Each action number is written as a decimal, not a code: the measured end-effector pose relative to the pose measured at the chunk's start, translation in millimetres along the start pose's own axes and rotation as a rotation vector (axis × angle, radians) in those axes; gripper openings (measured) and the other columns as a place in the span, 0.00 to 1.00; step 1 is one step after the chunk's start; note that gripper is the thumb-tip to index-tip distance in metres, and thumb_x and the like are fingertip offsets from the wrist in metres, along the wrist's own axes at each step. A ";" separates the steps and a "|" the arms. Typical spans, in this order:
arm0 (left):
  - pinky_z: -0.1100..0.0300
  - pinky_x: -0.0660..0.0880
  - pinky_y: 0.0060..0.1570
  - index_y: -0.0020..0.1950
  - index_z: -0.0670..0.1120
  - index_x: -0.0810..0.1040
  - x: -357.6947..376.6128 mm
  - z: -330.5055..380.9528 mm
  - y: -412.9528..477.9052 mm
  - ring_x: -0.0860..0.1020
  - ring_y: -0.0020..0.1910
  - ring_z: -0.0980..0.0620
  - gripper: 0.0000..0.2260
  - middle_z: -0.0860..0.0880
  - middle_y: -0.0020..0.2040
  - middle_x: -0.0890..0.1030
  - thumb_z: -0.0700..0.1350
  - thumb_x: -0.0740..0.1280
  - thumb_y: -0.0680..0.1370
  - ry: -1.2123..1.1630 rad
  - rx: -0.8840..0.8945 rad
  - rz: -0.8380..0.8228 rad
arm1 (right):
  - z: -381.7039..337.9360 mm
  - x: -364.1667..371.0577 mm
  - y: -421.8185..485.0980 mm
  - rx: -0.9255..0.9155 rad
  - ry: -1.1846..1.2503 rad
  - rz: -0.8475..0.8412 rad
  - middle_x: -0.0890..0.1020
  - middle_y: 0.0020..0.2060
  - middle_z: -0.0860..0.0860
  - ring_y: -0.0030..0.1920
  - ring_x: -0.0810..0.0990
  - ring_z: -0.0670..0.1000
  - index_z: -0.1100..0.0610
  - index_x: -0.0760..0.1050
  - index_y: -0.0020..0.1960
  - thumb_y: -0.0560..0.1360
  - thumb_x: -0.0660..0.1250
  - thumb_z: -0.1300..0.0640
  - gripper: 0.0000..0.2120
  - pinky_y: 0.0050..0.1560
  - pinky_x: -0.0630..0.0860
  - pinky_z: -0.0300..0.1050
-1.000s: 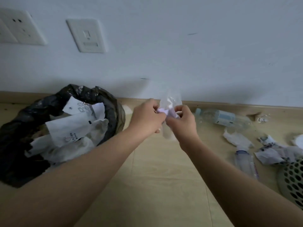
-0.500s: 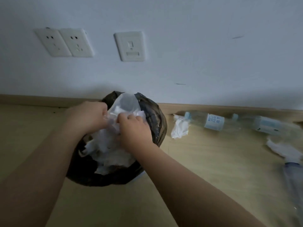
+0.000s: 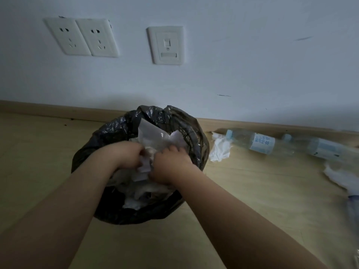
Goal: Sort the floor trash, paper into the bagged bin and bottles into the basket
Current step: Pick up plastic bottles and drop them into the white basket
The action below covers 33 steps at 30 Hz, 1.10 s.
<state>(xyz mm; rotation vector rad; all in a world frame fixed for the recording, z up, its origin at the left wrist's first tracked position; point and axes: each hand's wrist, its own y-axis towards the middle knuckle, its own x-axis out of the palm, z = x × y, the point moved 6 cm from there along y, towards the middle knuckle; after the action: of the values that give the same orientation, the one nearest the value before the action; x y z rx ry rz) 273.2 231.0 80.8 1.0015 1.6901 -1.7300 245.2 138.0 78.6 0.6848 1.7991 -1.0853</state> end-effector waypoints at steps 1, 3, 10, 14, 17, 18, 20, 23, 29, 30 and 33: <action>0.59 0.70 0.46 0.63 0.47 0.73 -10.0 0.4 -4.3 0.76 0.49 0.49 0.14 0.46 0.57 0.78 0.43 0.62 0.77 0.021 0.004 0.016 | 2.5 -7.1 -2.7 -0.007 0.032 0.037 0.65 0.70 0.58 0.71 0.59 0.59 0.58 0.58 0.73 0.78 0.58 0.46 0.28 0.69 0.56 0.54; 0.59 0.70 0.45 0.60 0.46 0.75 -32.2 6.4 -11.0 0.76 0.48 0.48 0.12 0.45 0.55 0.78 0.43 0.59 0.78 0.079 0.006 0.083 | 11.8 -24.5 -11.2 -0.021 0.105 0.117 0.66 0.69 0.58 0.70 0.62 0.58 0.61 0.60 0.71 0.76 0.61 0.43 0.32 0.67 0.60 0.53; 0.53 0.72 0.49 0.56 0.50 0.75 -113.2 76.5 -38.2 0.75 0.51 0.46 0.13 0.46 0.56 0.77 0.39 0.56 0.77 -0.038 0.069 0.502 | 84.1 -70.5 -69.9 -0.035 0.502 0.299 0.79 0.53 0.54 0.53 0.76 0.54 0.57 0.75 0.57 0.74 0.66 0.49 0.16 0.51 0.72 0.46; 0.57 0.72 0.45 0.54 0.54 0.74 -123.6 174.8 -51.1 0.76 0.47 0.52 0.08 0.53 0.50 0.78 0.47 0.57 0.79 -0.203 0.374 0.554 | 176.8 -48.5 -115.4 0.237 0.696 0.384 0.80 0.57 0.53 0.58 0.77 0.52 0.58 0.76 0.61 0.76 0.64 0.54 0.16 0.55 0.70 0.41; 0.57 0.74 0.48 0.51 0.54 0.75 -105.0 254.3 -46.3 0.77 0.48 0.52 0.06 0.55 0.48 0.80 0.49 0.59 0.78 -0.254 0.544 0.471 | 248.4 -20.0 -151.6 0.470 0.760 0.442 0.81 0.52 0.52 0.55 0.78 0.52 0.57 0.78 0.57 0.75 0.64 0.55 0.12 0.47 0.68 0.38; 0.57 0.74 0.49 0.51 0.54 0.76 -95.6 277.1 -41.1 0.77 0.49 0.51 0.06 0.54 0.49 0.81 0.48 0.60 0.78 -0.245 0.574 0.446 | 269.5 -9.9 -162.4 0.539 0.751 0.453 0.81 0.52 0.52 0.55 0.78 0.52 0.57 0.78 0.56 0.75 0.63 0.55 0.12 0.47 0.68 0.38; 0.56 0.75 0.51 0.52 0.53 0.76 -73.7 321.8 -26.1 0.78 0.51 0.50 0.07 0.53 0.52 0.81 0.48 0.60 0.78 -0.180 0.607 0.384 | 310.4 9.3 -185.8 0.671 0.729 0.467 0.81 0.52 0.53 0.55 0.78 0.54 0.57 0.77 0.56 0.75 0.62 0.54 0.12 0.49 0.70 0.41; 0.56 0.75 0.52 0.56 0.53 0.76 -38.4 370.1 2.6 0.77 0.53 0.51 0.08 0.52 0.55 0.79 0.49 0.60 0.79 -0.100 0.609 0.247 | 356.8 39.5 -220.6 0.877 0.633 0.441 0.79 0.56 0.54 0.57 0.75 0.57 0.53 0.74 0.59 0.74 0.60 0.52 0.15 0.54 0.69 0.47; 0.57 0.74 0.52 0.58 0.48 0.76 0.3 415.0 53.2 0.76 0.55 0.46 0.10 0.46 0.58 0.78 0.46 0.61 0.78 -0.022 0.458 0.150 | 404.6 99.0 -267.5 1.113 0.532 0.423 0.67 0.69 0.53 0.66 0.68 0.57 0.51 0.65 0.67 0.73 0.61 0.52 0.23 0.61 0.65 0.50; 0.57 0.73 0.52 0.58 0.48 0.75 3.6 417.4 60.2 0.76 0.55 0.46 0.10 0.46 0.58 0.78 0.46 0.61 0.78 -0.024 0.424 0.149 | 408.0 107.7 -270.6 1.139 0.556 0.425 0.65 0.70 0.53 0.66 0.67 0.57 0.50 0.63 0.69 0.73 0.61 0.52 0.24 0.61 0.65 0.50; 0.57 0.73 0.51 0.59 0.48 0.75 12.0 415.8 69.9 0.76 0.56 0.46 0.10 0.46 0.59 0.78 0.46 0.62 0.78 -0.040 0.349 0.169 | 407.6 129.7 -272.6 1.166 0.676 0.362 0.61 0.71 0.53 0.65 0.68 0.58 0.47 0.58 0.71 0.74 0.61 0.52 0.26 0.60 0.66 0.51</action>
<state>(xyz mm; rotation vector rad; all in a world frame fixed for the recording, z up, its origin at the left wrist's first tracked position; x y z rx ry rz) 259.5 -184.3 7.9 1.2130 1.2626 -1.9542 137.8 -348.3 -17.5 2.1752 1.2711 -1.7313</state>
